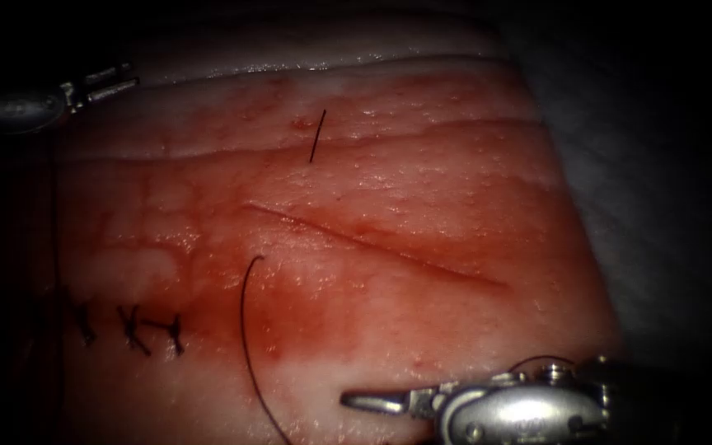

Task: Wound Closure
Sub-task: Use the right hand to pull the suture through the skin until only a short tail remains, then adjsut the short suture tail with the right needle driver.

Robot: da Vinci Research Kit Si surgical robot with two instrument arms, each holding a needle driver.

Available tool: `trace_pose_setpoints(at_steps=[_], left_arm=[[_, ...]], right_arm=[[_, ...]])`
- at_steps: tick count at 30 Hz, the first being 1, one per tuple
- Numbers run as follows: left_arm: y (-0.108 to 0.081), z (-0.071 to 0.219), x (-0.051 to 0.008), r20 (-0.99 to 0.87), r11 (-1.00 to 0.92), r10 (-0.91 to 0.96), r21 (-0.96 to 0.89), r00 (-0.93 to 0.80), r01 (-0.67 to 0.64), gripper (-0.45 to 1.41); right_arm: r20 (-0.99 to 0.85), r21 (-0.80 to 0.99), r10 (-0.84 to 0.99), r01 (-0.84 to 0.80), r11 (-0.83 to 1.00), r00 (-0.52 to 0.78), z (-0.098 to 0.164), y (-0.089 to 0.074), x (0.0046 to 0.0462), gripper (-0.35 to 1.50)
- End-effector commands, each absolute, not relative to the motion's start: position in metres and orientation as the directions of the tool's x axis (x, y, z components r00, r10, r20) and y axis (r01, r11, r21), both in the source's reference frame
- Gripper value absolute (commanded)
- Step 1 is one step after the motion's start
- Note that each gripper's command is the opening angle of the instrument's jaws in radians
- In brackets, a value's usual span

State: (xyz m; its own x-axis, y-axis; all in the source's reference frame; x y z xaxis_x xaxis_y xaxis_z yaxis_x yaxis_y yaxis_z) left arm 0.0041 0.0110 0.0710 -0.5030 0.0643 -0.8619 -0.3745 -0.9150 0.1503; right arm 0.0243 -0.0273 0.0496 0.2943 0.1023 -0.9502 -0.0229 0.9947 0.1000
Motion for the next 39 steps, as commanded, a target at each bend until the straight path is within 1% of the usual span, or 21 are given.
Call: trace_pose_setpoints(at_steps=[1,3,4,5,6,7,8,9,10,11,12,14,16,17,18,20,22,24,26,30,39], left_arm=[[0.011,0.072,0.0037,-0.862,-0.915,0.062,0.152,-0.503,-0.373,-0.45],[0.011,0.072,0.0037,-0.862,-0.915,0.062,0.151,-0.503,-0.373,-0.45],[0.011,0.072,0.0037,-0.862,-0.915,0.062,0.151,-0.503,-0.373,-0.45],[0.011,0.072,0.0037,-0.862,-0.915,0.062,0.151,-0.503,-0.373,-0.45],[0.011,0.072,0.0037,-0.862,-0.915,0.062,0.151,-0.502,-0.373,-0.45],[0.011,0.072,0.0037,-0.862,-0.915,0.062,0.151,-0.503,-0.373,-0.45],[0.011,0.072,0.0037,-0.862,-0.915,0.062,0.152,-0.503,-0.373,-0.45],[0.011,0.072,0.0037,-0.862,-0.915,0.062,0.152,-0.503,-0.373,-0.45],[0.011,0.072,0.0037,-0.862,-0.915,0.062,0.152,-0.503,-0.374,-0.45],[0.011,0.072,0.0036,-0.863,-0.915,0.062,0.151,-0.501,-0.373,-0.45],[0.011,0.072,0.0035,-0.863,-0.915,0.062,0.151,-0.501,-0.373,-0.45],[0.011,0.072,0.0034,-0.864,-0.915,0.061,0.151,-0.5,-0.373,-0.45],[0.011,0.072,0.0034,-0.863,-0.916,0.061,0.151,-0.501,-0.371,-0.45],[0.011,0.072,0.0034,-0.862,-0.917,0.061,0.15,-0.502,-0.369,-0.45],[0.011,0.072,0.0034,-0.863,-0.917,0.061,0.15,-0.502,-0.369,-0.45],[0.011,0.072,0.0034,-0.865,-0.917,0.064,0.146,-0.498,-0.371,-0.45],[0.011,0.072,0.0033,-0.864,-0.918,0.064,0.145,-0.499,-0.369,-0.45],[0.011,0.072,0.003,-0.863,-0.921,0.061,0.145,-0.501,-0.363,-0.45],[0.011,0.072,0.0029,-0.864,-0.921,0.06,0.146,-0.5,-0.362,-0.45],[0.011,0.072,0.0025,-0.863,-0.924,0.058,0.144,-0.503,-0.354,-0.45],[0.011,0.072,0.0025,-0.863,-0.924,0.058,0.144,-0.502,-0.353,-0.45]], right_arm=[[-0.942,0.067,0.08,-0.051,0.996,0.326,0.051,-0.026,0.0229,1.46],[-0.929,0.035,0.063,-0.083,0.996,0.365,0.052,-0.024,0.0198,1.46],[-0.929,0.035,0.063,-0.083,0.996,0.365,0.052,-0.024,0.0198,1.46],[-0.924,0.037,0.07,-0.094,0.995,0.376,0.052,-0.023,0.0188,1.43],[-0.914,0.052,0.093,-0.113,0.992,0.395,0.052,-0.021,0.0166,1.25],[-0.898,0.114,0.178,-0.179,0.977,0.401,0.052,-0.019,0.0151,1.04],[-0.891,0.153,0.236,-0.233,0.961,0.389,0.052,-0.018,0.0148,1.03],[-0.891,0.153,0.236,-0.233,0.961,0.389,0.052,-0.018,0.0148,1.03],[-0.884,0.187,0.285,-0.278,0.942,0.37,0.052,-0.018,0.0147,1.03],[-0.846,0.328,0.457,-0.406,0.853,0.275,0.052,-0.015,0.0148,0.89],[-0.822,0.381,0.519,-0.45,0.808,0.235,0.052,-0.015,0.015,0.88],[-0.754,0.475,0.635,-0.525,0.706,0.17,0.053,-0.013,0.0158,0.88],[-0.728,0.503,0.669,-0.545,0.671,0.152,0.053,-0.012,0.0162,0.86],[-0.676,0.558,0.73,-0.574,0.599,0.104,0.054,-0.01,0.0173,0.86],[-0.657,0.578,0.749,-0.581,0.573,0.086,0.055,-0.01,0.0177,0.86],[-0.579,0.658,0.815,-0.587,0.472,0.006,0.058,-0.008,0.0199,0.84],[-0.558,0.681,0.83,-0.581,0.446,-0.016,0.058,-0.007,0.0206,0.86],[-0.51,0.715,0.858,-0.587,0.381,-0.064,0.061,-0.006,0.0231,0.88],[-0.498,0.721,0.864,-0.587,0.368,-0.07,0.062,-0.006,0.0237,0.89],[-0.422,0.751,0.902,-0.591,0.295,-0.087,0.066,-0.006,0.0273,0.96],[-0.365,0.752,0.926,-0.615,0.235,-0.092,0.071,-0.007,0.0293,1.01]])
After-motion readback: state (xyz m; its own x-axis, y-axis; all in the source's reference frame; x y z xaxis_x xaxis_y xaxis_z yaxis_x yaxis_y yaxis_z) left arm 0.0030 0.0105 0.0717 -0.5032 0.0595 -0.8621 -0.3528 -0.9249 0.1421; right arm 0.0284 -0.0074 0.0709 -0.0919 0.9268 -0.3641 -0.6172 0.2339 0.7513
